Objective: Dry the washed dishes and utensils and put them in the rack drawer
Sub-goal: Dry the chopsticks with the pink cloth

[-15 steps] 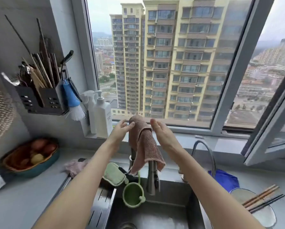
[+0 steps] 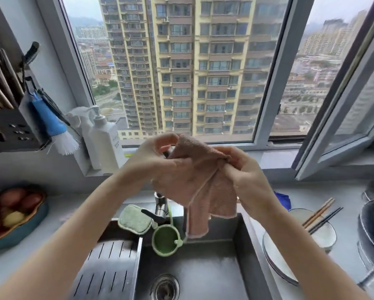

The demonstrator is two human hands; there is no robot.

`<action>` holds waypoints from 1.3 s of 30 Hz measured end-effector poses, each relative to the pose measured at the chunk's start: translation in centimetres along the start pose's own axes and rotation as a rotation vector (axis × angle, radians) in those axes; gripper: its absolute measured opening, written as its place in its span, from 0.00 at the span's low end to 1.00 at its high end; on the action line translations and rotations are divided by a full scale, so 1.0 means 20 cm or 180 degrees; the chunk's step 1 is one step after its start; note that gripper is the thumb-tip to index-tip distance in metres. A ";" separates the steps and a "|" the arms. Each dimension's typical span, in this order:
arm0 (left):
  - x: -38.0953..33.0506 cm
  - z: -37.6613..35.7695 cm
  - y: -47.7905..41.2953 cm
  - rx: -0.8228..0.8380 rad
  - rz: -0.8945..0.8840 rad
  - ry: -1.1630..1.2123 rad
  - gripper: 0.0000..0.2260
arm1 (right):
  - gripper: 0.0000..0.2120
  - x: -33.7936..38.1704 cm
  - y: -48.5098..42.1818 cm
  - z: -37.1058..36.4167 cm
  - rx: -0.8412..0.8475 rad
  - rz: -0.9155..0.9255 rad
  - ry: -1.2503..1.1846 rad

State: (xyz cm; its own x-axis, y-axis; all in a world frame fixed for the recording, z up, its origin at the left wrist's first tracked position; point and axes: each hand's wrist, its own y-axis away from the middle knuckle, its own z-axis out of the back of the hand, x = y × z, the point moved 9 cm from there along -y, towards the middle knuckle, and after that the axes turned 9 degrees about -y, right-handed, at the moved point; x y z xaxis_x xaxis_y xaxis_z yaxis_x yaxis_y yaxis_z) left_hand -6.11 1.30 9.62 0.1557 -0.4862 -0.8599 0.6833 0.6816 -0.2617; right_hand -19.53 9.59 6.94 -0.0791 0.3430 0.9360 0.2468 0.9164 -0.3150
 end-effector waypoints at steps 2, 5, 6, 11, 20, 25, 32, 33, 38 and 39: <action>-0.07 -0.17 0.04 0.0406 -0.0012 0.0210 0.15 | 0.13 0.02 0.14 0.06 -0.0073 -0.0293 -0.0661; -0.07 -0.36 0.09 0.0319 -0.0060 0.0017 0.13 | 0.08 -0.05 0.40 0.23 -0.0704 -0.0672 -0.1057; -0.05 -0.42 0.11 0.0245 -0.0051 -0.0114 0.14 | 0.07 -0.09 0.51 0.31 -0.1031 -0.0813 -0.0760; -0.07 -0.77 0.22 0.0174 0.0028 -0.0316 0.15 | 0.19 -0.39 1.12 0.52 -0.1931 -0.2075 0.0274; -0.03 -1.54 0.56 0.1997 0.0987 0.0653 0.07 | 0.26 -0.43 1.41 0.63 -0.2950 -0.1434 -0.2349; -0.15 -1.69 0.54 0.2480 0.0928 0.0721 0.07 | 0.14 -0.36 1.45 0.93 -0.3130 -0.1025 -0.2144; 0.18 -1.64 0.05 0.0550 0.0257 -0.2373 0.15 | 0.13 -0.15 1.33 1.35 -0.2415 -0.0880 -0.0473; 0.21 -1.70 0.03 0.0597 0.0181 -0.2601 0.17 | 0.12 -0.12 1.30 1.38 -0.2279 -0.0876 -0.0209; 0.20 -1.90 -0.02 0.0432 -0.0530 -0.4055 0.13 | 0.13 -0.08 1.21 1.51 -0.2009 -0.0856 0.0431; 0.21 -1.92 -0.02 0.0454 -0.0604 -0.4244 0.14 | 0.13 -0.07 1.20 1.53 -0.1999 -0.0838 0.0432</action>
State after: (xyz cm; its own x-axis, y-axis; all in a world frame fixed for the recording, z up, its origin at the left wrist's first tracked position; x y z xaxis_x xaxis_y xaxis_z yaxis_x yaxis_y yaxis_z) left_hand -33.15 19.88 -10.68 0.5631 -0.7770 0.2812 0.8262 0.5226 -0.2104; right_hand -43.01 37.36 -6.81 -0.1016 0.0593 0.9931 0.7514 0.6587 0.0375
